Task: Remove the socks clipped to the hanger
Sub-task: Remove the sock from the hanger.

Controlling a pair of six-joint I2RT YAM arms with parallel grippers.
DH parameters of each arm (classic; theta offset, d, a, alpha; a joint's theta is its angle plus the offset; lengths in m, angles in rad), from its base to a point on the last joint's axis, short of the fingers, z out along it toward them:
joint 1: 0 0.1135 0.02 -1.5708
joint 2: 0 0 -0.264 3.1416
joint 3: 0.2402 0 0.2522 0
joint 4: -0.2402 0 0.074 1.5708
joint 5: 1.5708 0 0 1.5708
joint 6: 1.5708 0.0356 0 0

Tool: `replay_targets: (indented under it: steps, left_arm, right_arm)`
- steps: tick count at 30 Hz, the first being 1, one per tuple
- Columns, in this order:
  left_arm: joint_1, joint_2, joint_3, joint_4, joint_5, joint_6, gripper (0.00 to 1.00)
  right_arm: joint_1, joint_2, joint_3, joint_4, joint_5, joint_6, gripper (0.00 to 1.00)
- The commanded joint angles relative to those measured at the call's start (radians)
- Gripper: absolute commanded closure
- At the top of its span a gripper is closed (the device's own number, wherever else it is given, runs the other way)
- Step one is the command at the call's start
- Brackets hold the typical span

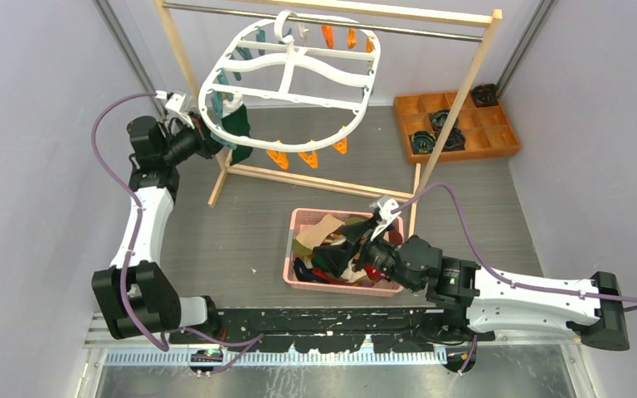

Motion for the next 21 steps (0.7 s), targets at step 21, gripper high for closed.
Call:
replay_targets:
  steps: [21]
  left_arm:
    - [-0.142,-0.499,0.009,-0.639,0.043,0.491,1.0]
  right_arm:
    - [0.098,0.291,0.524,-0.316,0.22,-0.046,0.13]
